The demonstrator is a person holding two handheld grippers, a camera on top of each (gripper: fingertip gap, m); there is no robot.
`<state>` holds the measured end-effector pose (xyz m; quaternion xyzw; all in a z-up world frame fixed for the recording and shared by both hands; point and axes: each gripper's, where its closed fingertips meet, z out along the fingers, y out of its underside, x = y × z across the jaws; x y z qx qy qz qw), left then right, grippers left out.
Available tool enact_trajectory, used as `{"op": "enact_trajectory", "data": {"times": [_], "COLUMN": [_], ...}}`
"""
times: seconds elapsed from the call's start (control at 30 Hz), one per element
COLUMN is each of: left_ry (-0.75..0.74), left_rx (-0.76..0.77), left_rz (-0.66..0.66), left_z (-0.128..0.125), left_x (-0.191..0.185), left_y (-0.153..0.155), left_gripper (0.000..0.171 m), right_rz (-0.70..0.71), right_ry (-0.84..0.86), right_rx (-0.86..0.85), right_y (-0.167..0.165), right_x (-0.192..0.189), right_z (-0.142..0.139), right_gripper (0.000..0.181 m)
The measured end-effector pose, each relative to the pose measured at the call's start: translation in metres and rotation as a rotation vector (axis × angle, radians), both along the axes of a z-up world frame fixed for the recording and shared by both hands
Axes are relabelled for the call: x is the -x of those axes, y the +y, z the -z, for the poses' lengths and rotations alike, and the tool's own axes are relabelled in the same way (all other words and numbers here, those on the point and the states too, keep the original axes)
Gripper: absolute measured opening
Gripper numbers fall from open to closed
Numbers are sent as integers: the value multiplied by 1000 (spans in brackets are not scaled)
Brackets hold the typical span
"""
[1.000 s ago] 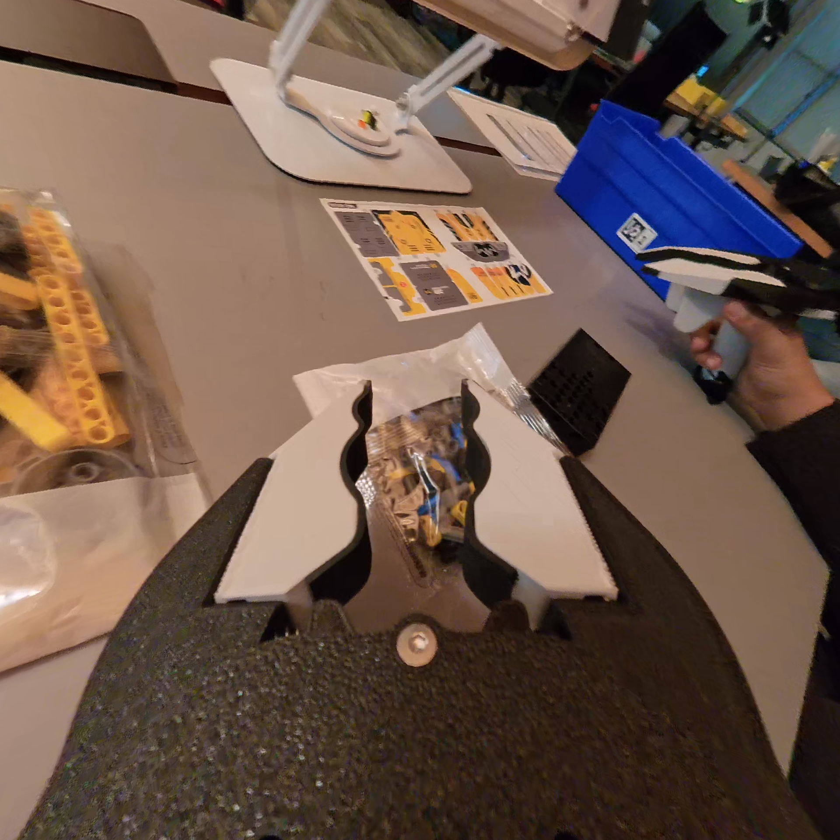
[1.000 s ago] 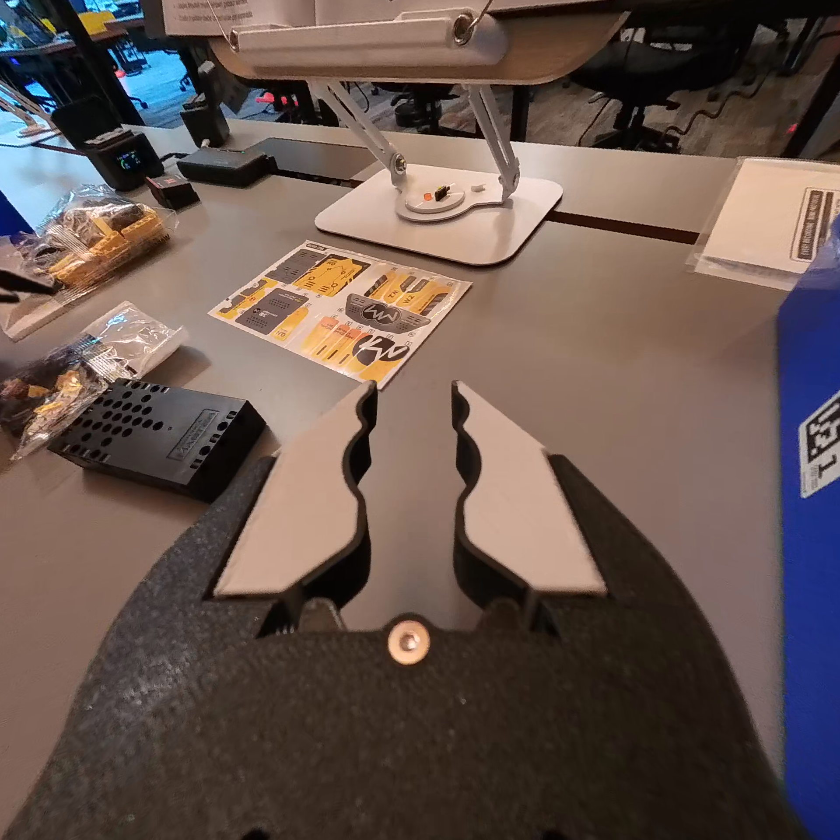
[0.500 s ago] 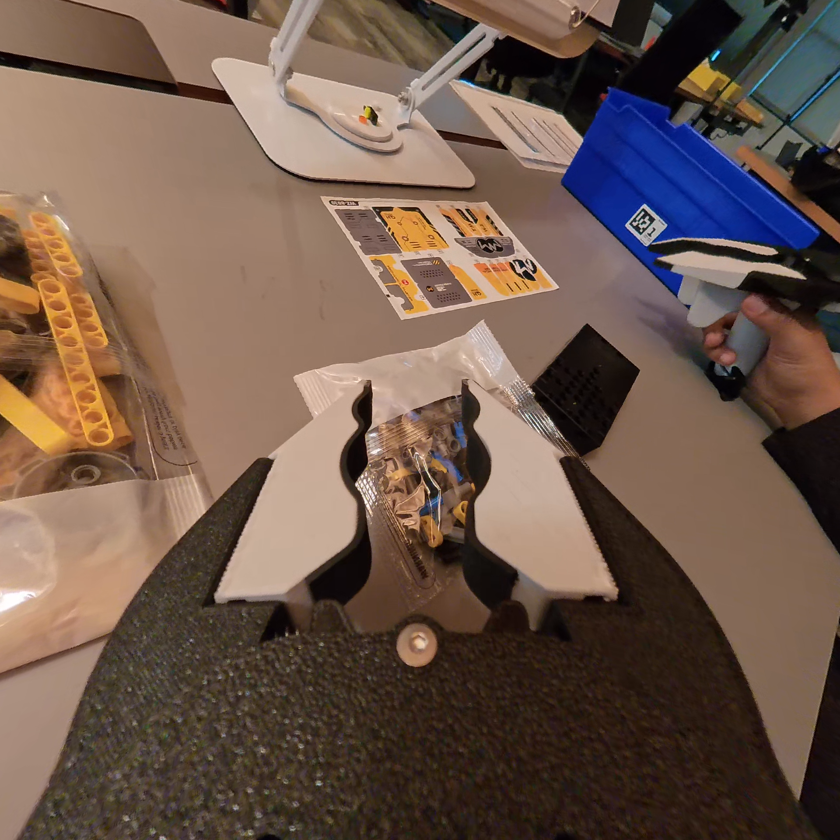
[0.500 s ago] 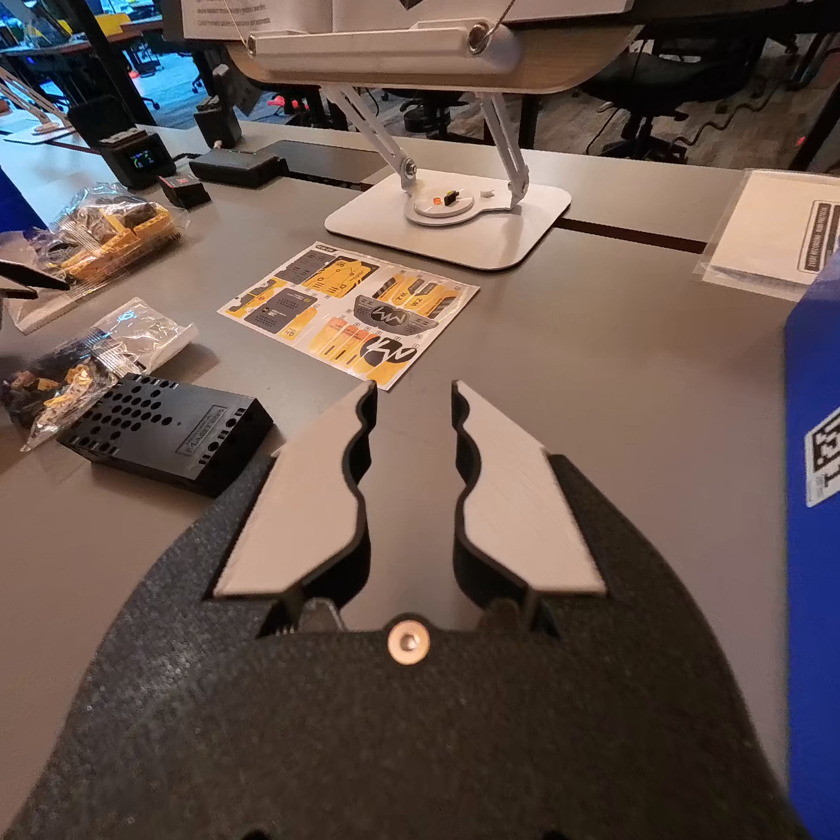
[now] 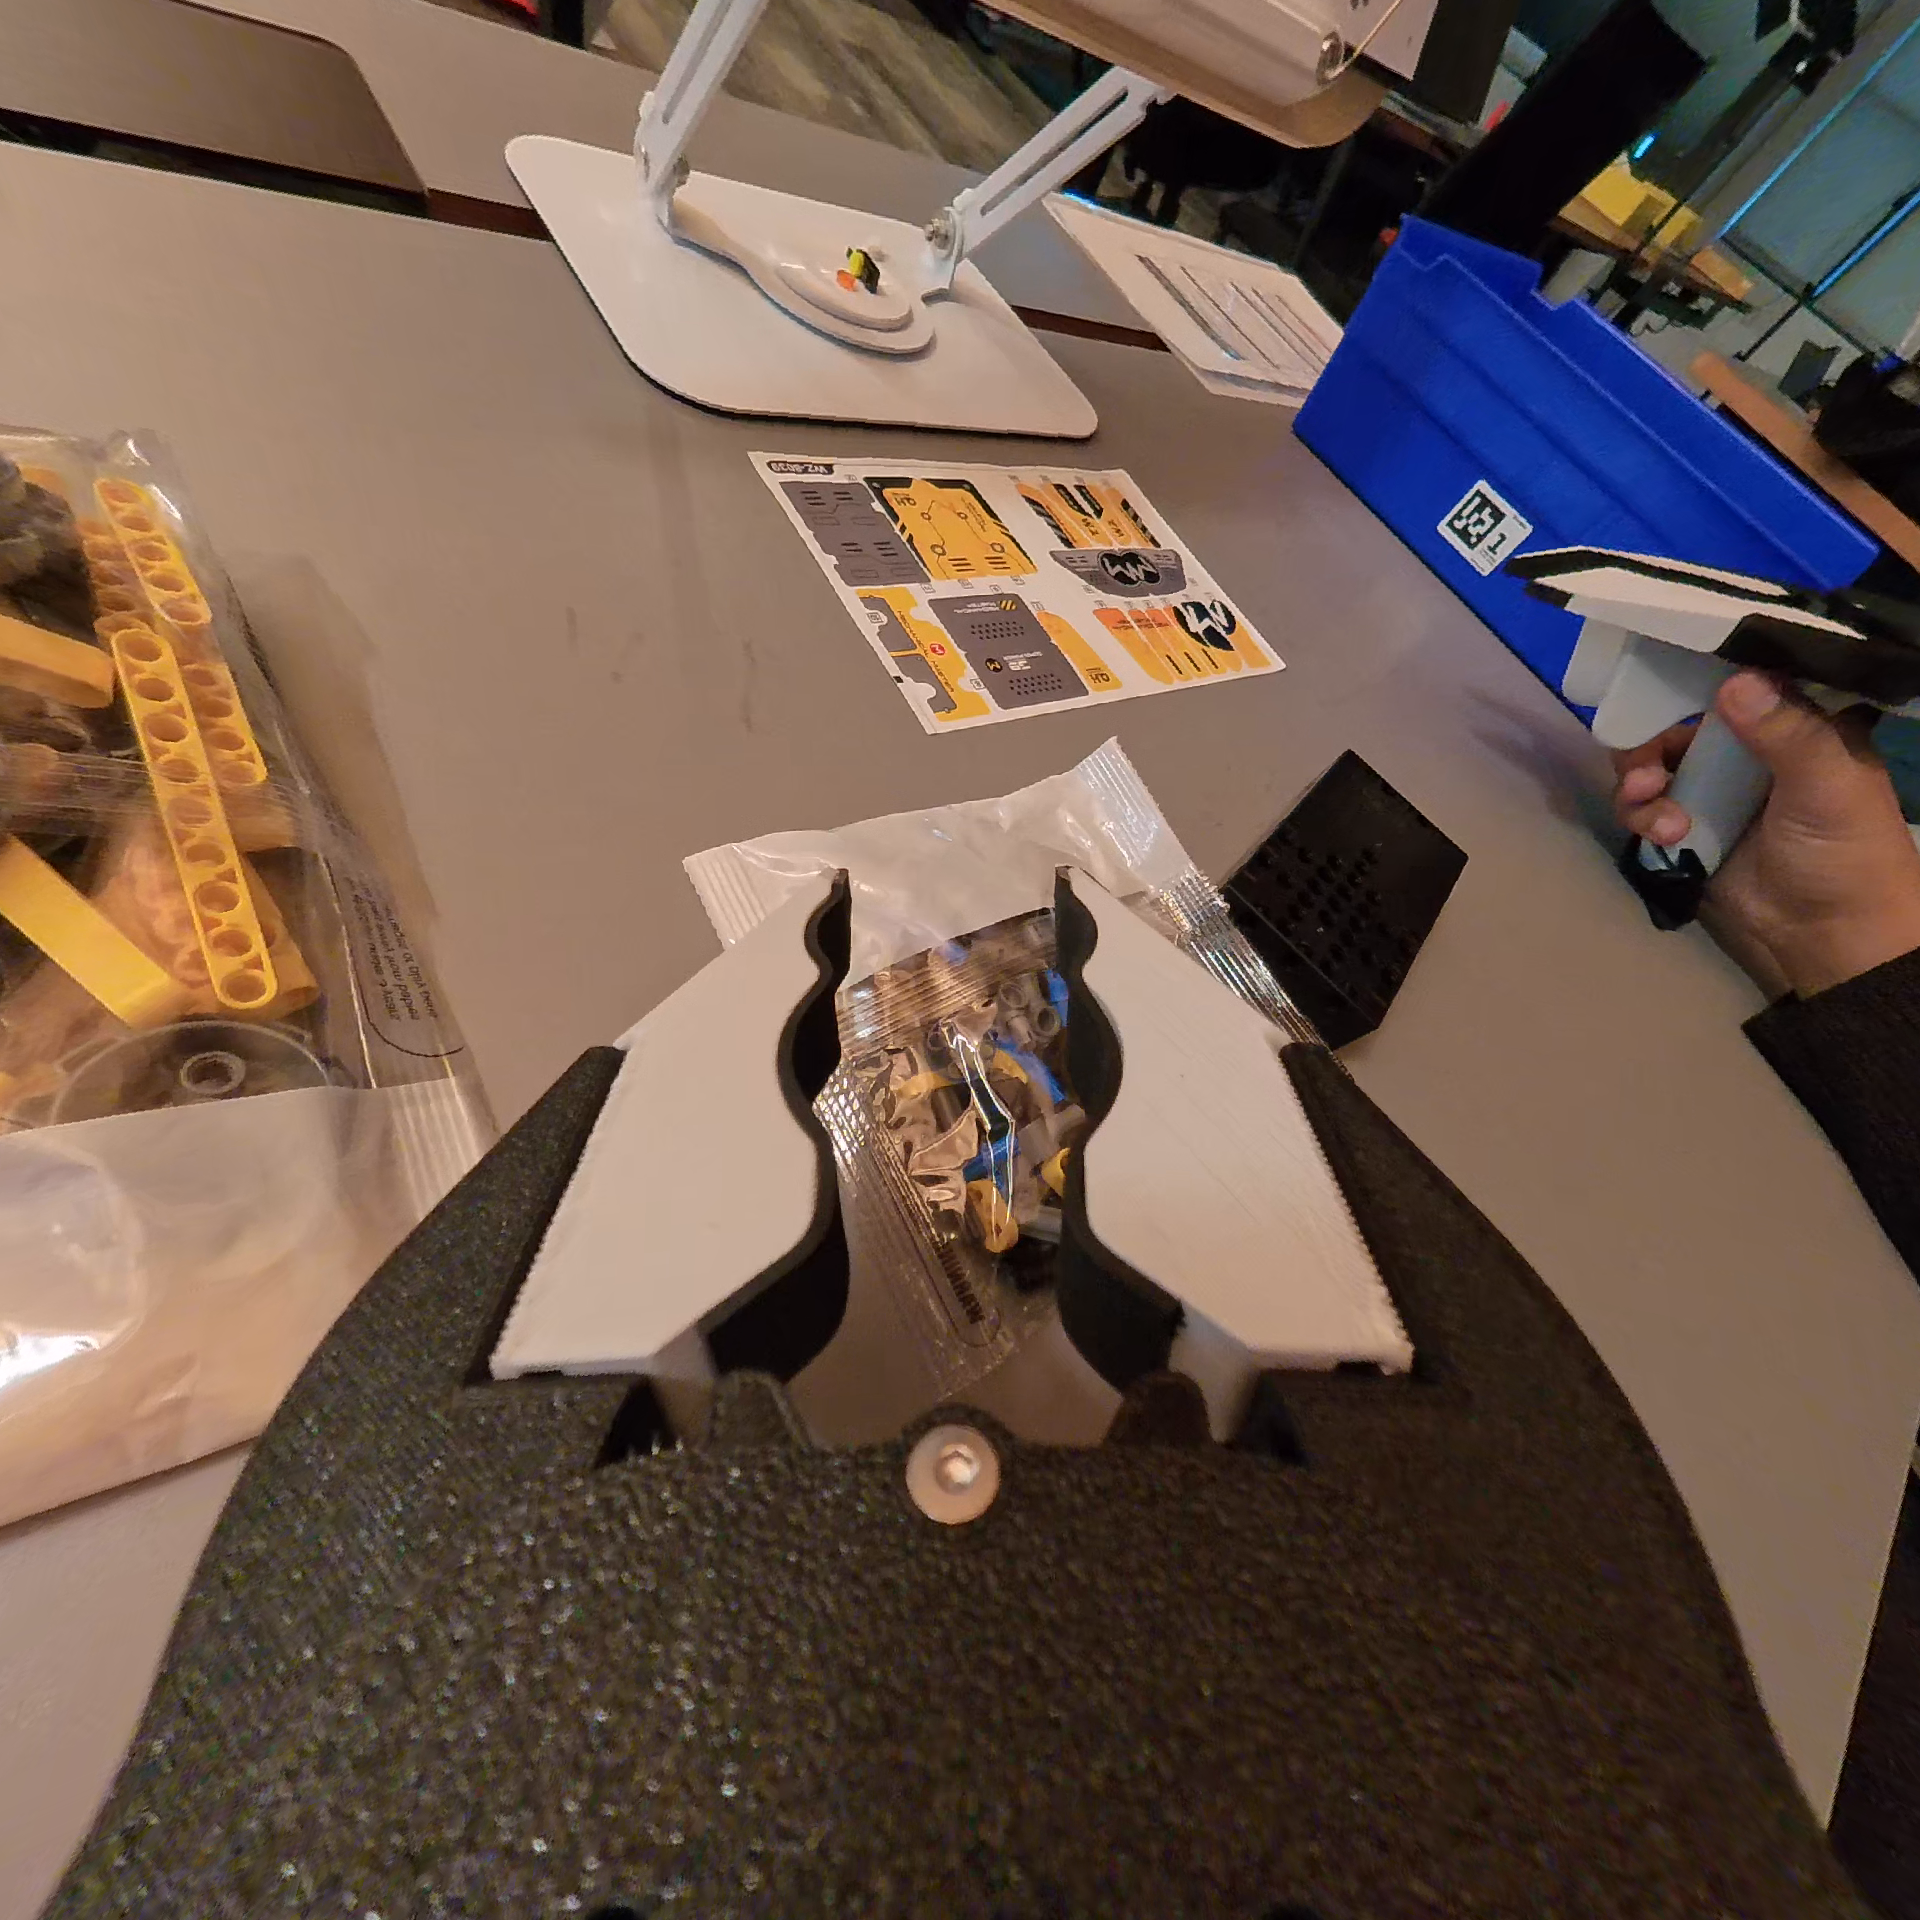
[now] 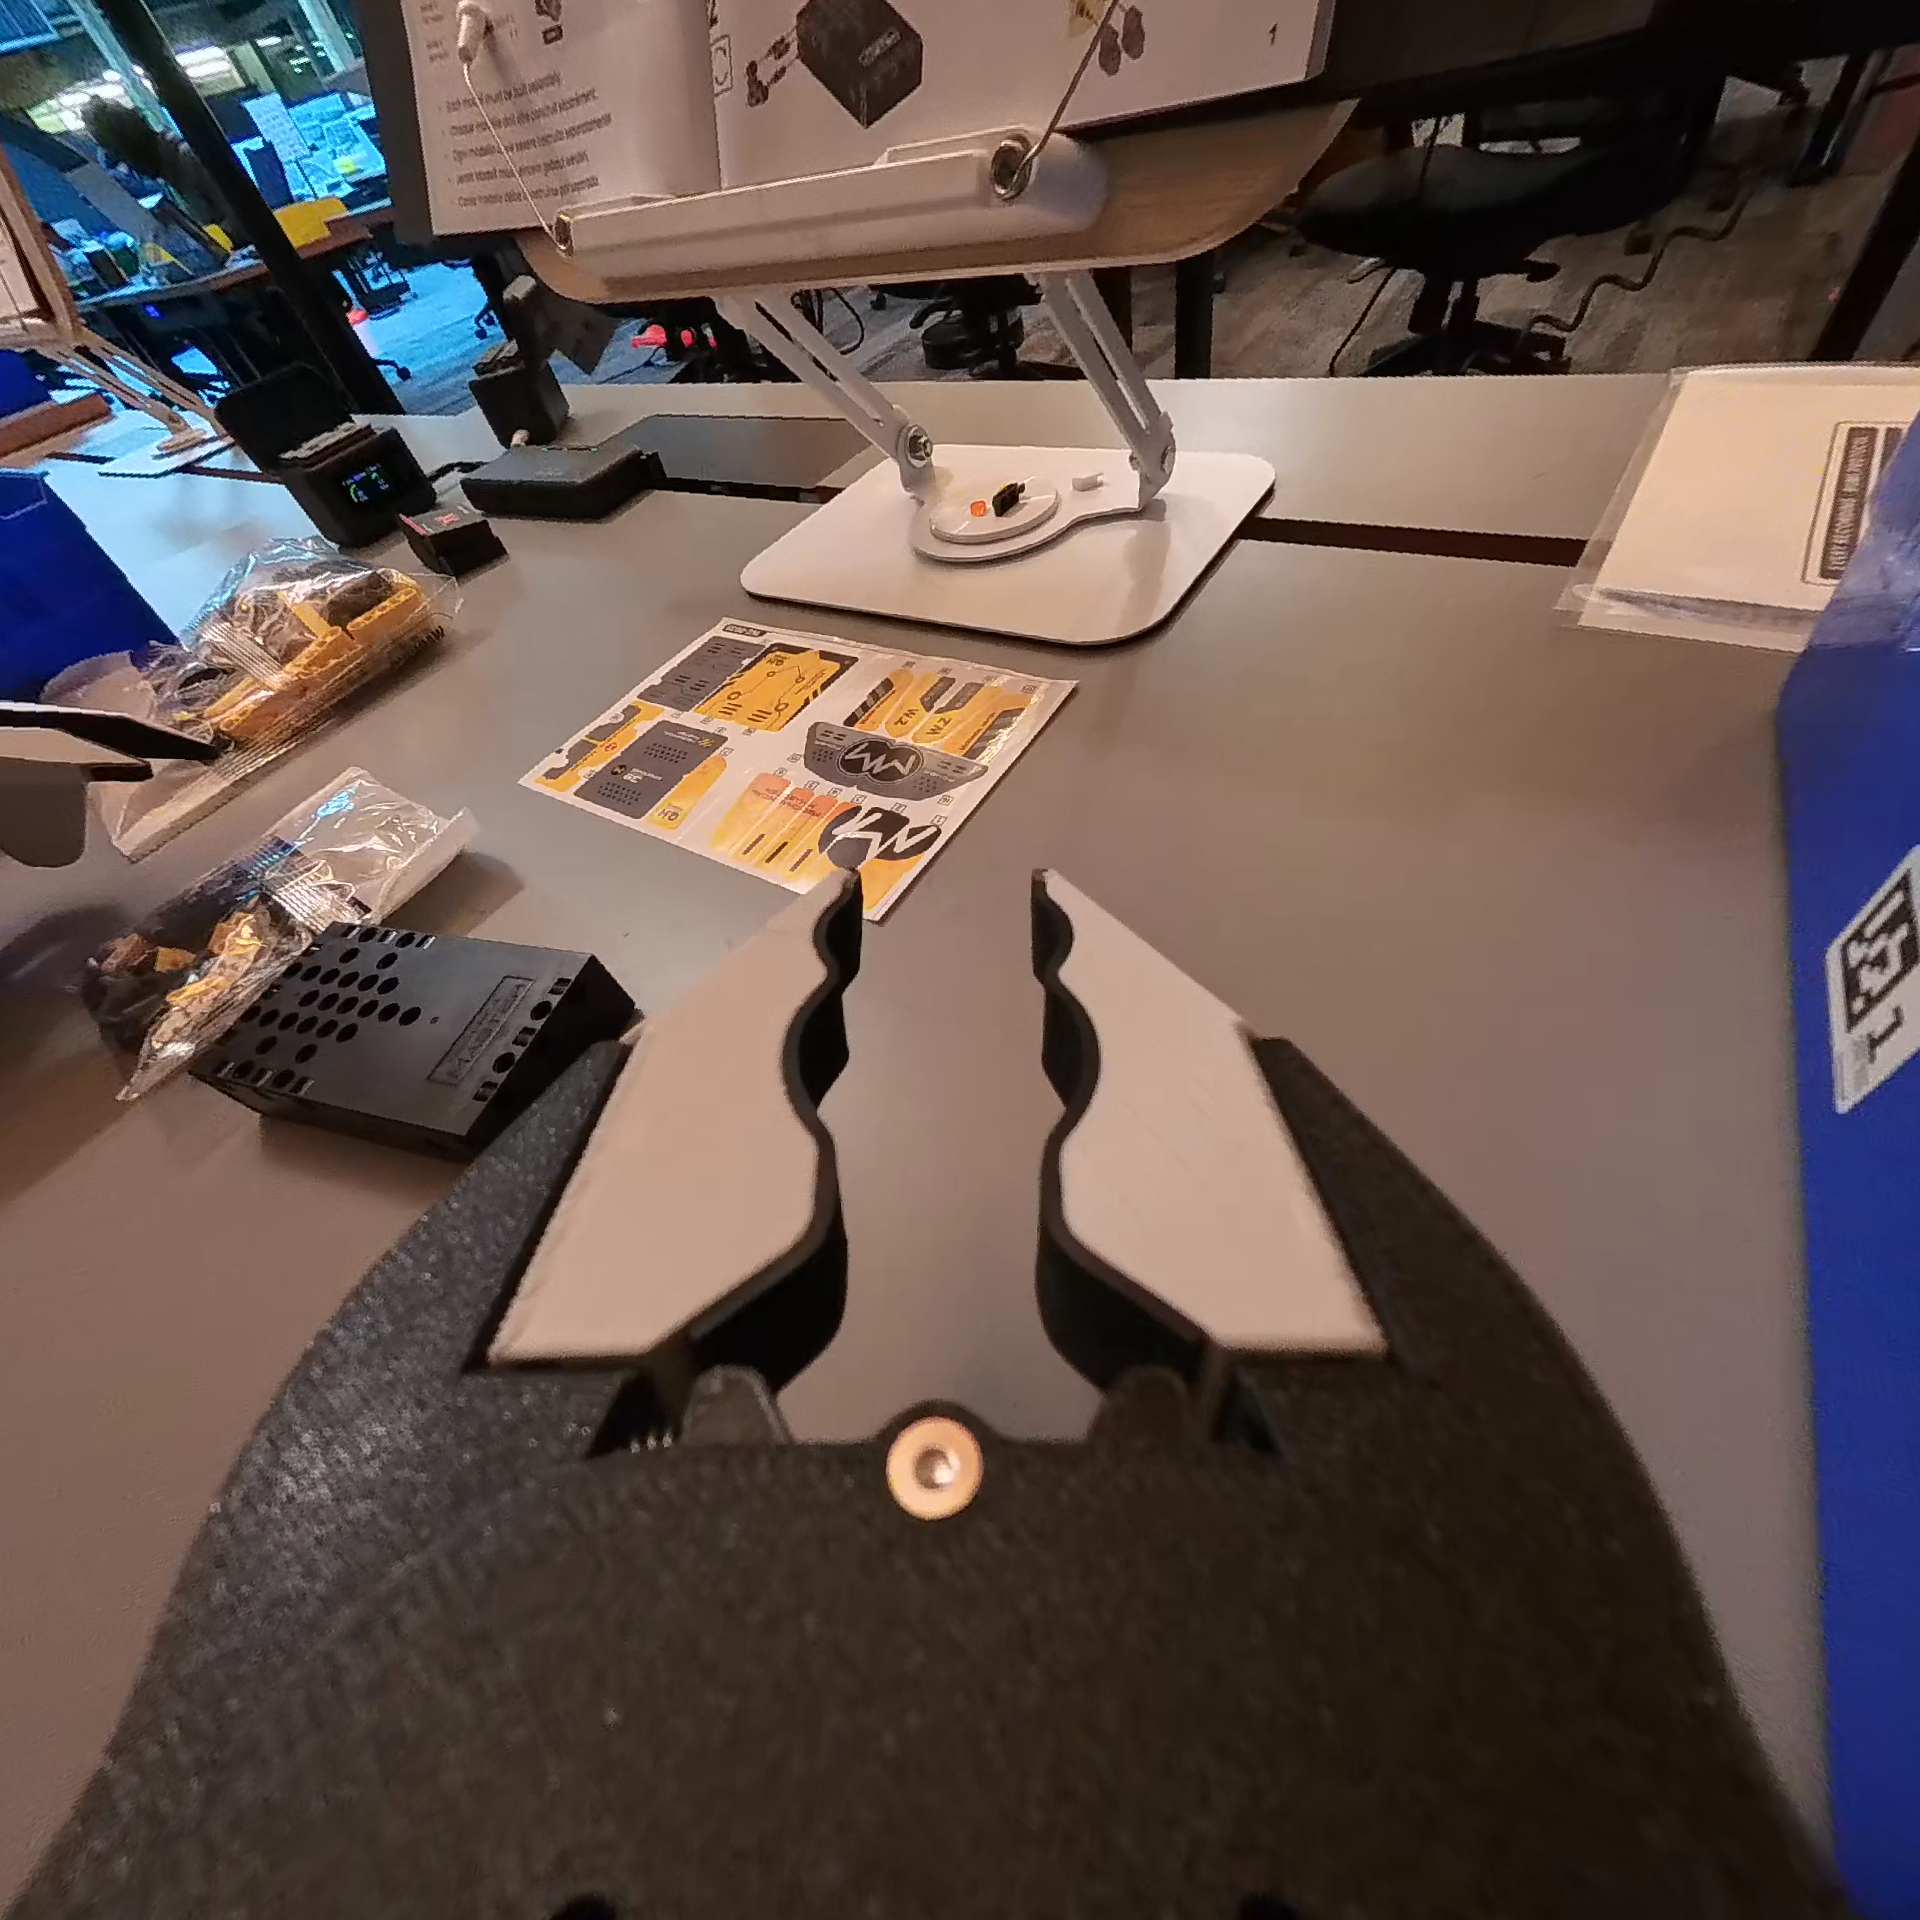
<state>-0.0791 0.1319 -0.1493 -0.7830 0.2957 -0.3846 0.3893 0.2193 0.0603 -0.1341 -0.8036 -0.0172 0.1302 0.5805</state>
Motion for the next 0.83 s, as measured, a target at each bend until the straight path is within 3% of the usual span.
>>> {"op": "enact_trajectory", "data": {"times": [0.4, 0.57, 0.83], "left_ry": [16, 35, 47], "left_rx": [1, 10, 16], "left_rz": [1, -4, 0], "left_z": [2, 6, 8], "left_x": [-1, -1, -3], "left_y": [0, 1, 0], "left_gripper": [38, 38, 38], "right_rz": [-29, 62, 42], "right_ry": [-30, -61, -81], "right_rx": [5, 66, 56], "right_y": [-2, 0, -2], "right_x": [11, 2, 15], "right_z": [1, 11, 9], "right_gripper": [33, 33, 31]}}
